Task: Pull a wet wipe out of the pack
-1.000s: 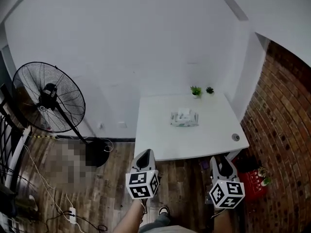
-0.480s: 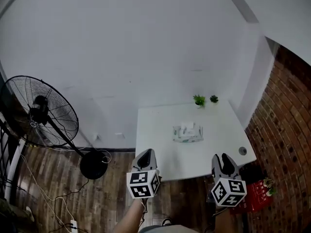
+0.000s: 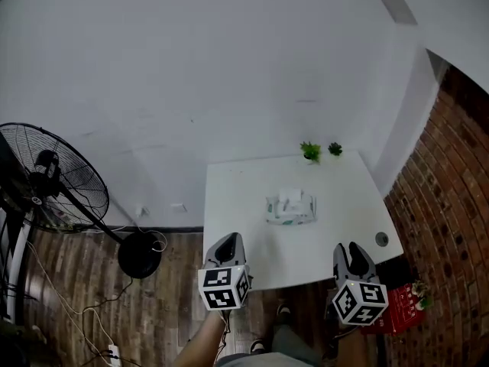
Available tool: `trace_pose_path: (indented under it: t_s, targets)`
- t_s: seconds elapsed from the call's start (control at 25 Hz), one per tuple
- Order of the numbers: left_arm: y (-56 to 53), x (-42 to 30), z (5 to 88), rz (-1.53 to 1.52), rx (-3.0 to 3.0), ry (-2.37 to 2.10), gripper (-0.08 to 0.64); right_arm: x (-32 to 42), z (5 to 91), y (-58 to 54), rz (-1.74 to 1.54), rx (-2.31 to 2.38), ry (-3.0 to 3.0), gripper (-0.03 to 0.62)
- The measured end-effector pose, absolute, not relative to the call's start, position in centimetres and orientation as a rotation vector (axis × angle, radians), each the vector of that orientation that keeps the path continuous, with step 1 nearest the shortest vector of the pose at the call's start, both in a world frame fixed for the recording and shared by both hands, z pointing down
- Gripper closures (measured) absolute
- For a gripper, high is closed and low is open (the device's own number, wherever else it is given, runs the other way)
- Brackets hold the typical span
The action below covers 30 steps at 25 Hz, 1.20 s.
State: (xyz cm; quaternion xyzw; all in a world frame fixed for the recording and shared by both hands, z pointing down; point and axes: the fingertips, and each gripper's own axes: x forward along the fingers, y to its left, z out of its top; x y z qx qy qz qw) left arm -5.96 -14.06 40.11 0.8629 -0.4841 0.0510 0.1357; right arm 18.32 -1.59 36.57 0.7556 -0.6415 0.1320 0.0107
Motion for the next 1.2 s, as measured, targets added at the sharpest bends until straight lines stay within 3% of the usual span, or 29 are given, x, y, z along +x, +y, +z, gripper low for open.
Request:
trace_pose_path:
  t_s: [0.8,1.2]
  targets:
    - [-26.1,-1.5,39.4,0.144,2.322,-1.657,0.56,25.9,36.6,-19.1,0.454,2.116,-2.207,0.453]
    - [-28.7,-1.3,41.6,0.198,2.261,-1.661,0.56,25.6,39.5,-23.1,0.546,2.011,-2.233,0.453]
